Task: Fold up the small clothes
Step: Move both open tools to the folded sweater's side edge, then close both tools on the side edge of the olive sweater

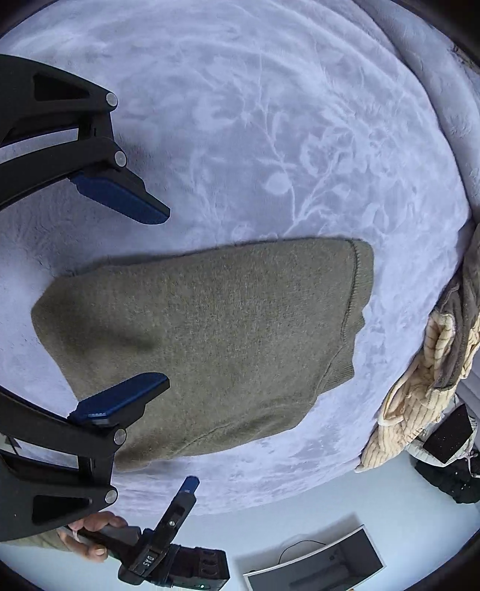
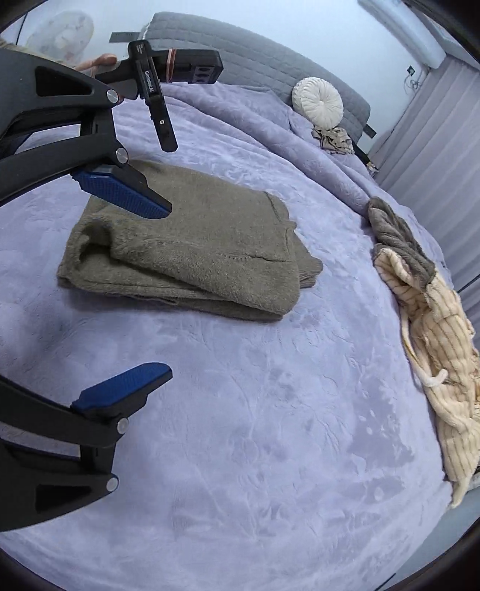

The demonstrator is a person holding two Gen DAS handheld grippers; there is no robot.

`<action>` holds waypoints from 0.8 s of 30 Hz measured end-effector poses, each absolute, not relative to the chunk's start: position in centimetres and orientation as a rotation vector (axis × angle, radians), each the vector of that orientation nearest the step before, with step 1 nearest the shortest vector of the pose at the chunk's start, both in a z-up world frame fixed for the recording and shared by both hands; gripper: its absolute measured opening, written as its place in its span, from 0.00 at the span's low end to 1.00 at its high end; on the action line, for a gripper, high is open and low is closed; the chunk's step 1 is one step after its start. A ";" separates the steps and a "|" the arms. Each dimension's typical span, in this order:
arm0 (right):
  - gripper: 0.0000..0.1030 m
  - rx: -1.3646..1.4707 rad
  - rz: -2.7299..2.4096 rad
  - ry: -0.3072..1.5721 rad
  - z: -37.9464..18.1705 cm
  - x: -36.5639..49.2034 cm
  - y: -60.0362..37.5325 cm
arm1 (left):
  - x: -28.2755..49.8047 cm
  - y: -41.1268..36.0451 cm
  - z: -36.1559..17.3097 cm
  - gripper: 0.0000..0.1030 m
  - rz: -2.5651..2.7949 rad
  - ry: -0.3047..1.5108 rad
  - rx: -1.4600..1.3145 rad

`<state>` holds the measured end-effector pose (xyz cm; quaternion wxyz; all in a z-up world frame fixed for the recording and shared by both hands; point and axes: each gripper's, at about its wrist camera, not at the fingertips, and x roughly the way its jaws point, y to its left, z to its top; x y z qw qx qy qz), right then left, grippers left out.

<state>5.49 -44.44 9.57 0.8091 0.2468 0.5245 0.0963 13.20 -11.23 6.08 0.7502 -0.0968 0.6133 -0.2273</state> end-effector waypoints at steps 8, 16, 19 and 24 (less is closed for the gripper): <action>0.81 0.610 0.313 1.247 3.1 10.5 -41.3 | 14.7 -15.3 1.8 0.87 -0.517 1.410 -0.199; 0.64 0.491 0.316 1.234 1.2 12.4 -37.7 | 15.3 -17.0 0.7 0.87 -0.537 1.344 -0.136; 0.49 0.498 0.325 1.245 1.3 13.0 -37.2 | 15.3 -17.4 1.4 0.67 -0.561 1.309 -0.102; 0.38 0.402 0.293 1.239 3.2 12.9 -35.8 | 14.4 -18.6 3.5 0.48 -0.559 1.248 0.027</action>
